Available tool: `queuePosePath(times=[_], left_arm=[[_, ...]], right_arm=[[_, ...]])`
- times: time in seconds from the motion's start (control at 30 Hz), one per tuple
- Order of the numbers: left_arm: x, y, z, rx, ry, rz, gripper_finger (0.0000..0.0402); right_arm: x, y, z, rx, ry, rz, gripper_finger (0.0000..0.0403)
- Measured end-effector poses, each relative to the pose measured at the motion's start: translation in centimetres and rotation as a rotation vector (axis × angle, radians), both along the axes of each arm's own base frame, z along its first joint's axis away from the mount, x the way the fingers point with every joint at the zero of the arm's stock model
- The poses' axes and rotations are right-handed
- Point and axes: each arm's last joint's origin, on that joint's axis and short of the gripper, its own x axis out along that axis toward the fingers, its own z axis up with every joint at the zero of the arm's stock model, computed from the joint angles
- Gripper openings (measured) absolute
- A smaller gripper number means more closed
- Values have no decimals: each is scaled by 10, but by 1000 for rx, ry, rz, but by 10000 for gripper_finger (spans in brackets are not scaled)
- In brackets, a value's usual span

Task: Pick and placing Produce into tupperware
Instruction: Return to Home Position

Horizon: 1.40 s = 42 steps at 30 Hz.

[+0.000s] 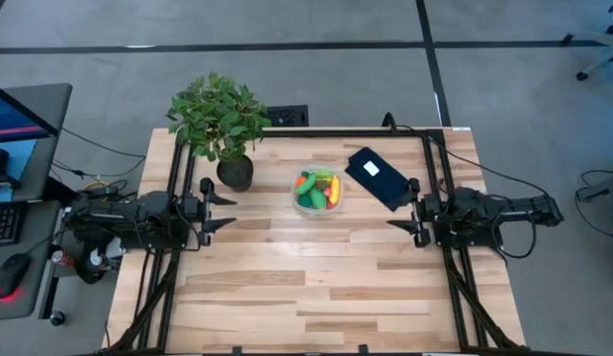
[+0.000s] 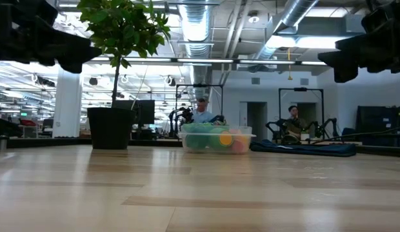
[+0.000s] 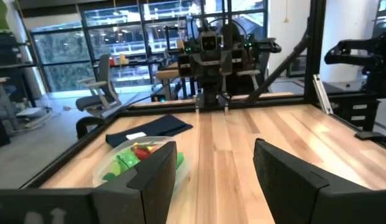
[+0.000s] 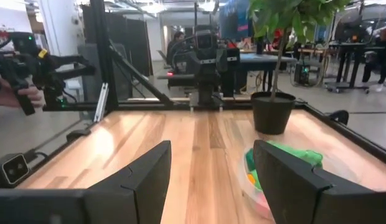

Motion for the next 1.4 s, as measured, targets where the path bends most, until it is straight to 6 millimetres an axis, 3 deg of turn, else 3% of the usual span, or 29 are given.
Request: queuePosePath(times=[1.4], left_arm=[[0,-1,-1,3,8,-19,203]], right_arm=[[0,0,0,-31,0,-6,221]])
